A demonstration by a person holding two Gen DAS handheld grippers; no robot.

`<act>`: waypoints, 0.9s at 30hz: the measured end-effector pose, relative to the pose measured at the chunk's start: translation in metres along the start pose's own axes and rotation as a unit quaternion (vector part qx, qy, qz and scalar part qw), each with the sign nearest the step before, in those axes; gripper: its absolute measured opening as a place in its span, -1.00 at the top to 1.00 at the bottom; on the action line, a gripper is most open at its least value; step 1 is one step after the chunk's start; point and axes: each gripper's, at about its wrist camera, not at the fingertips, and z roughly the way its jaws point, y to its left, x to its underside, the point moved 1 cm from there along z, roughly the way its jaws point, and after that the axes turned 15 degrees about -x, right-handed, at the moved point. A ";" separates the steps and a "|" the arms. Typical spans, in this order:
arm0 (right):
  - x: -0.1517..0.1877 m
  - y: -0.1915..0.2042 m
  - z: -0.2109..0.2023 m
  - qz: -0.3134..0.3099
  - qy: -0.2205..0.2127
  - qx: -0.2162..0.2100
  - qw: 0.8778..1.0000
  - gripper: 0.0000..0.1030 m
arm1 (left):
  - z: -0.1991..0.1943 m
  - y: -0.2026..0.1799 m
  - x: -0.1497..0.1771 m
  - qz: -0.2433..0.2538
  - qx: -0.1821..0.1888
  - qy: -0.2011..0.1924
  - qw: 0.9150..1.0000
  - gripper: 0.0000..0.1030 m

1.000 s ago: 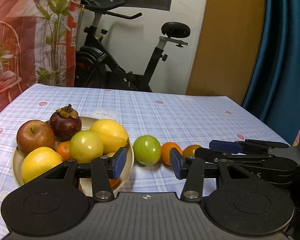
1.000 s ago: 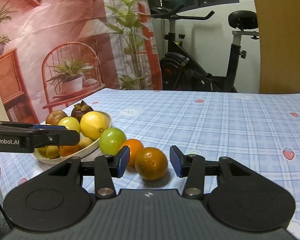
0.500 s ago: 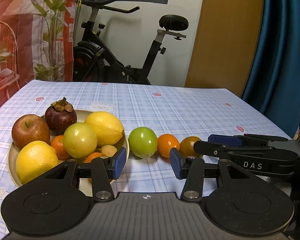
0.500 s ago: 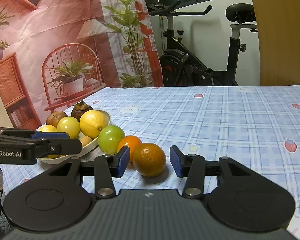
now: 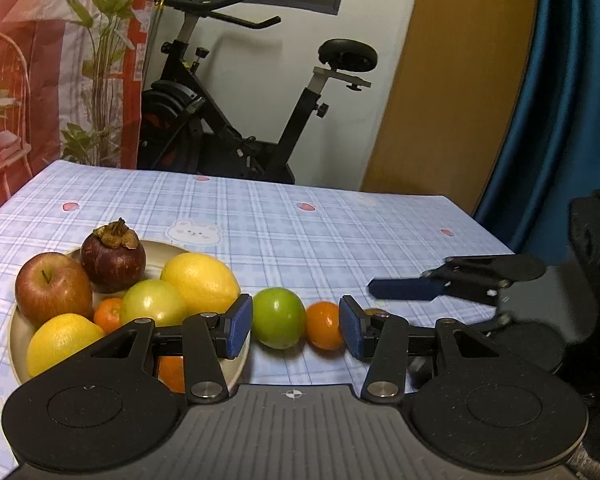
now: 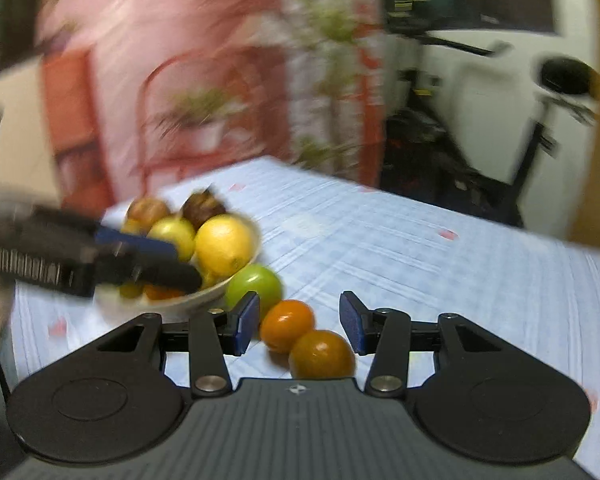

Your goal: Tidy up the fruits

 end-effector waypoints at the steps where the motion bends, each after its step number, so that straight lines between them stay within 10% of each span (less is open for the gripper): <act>1: -0.002 0.002 0.007 -0.019 0.020 -0.006 1.000 0.08 | 0.002 0.002 -0.001 -0.006 0.001 0.005 1.000 0.03; 15: -0.003 0.000 0.064 -0.091 0.139 -0.022 0.986 0.07 | 0.015 0.018 0.002 -0.045 0.013 0.027 0.999 0.04; 27: 0.001 0.019 0.049 -0.096 0.134 -0.028 0.986 0.21 | 0.014 0.014 0.008 -0.054 0.048 0.050 0.996 0.04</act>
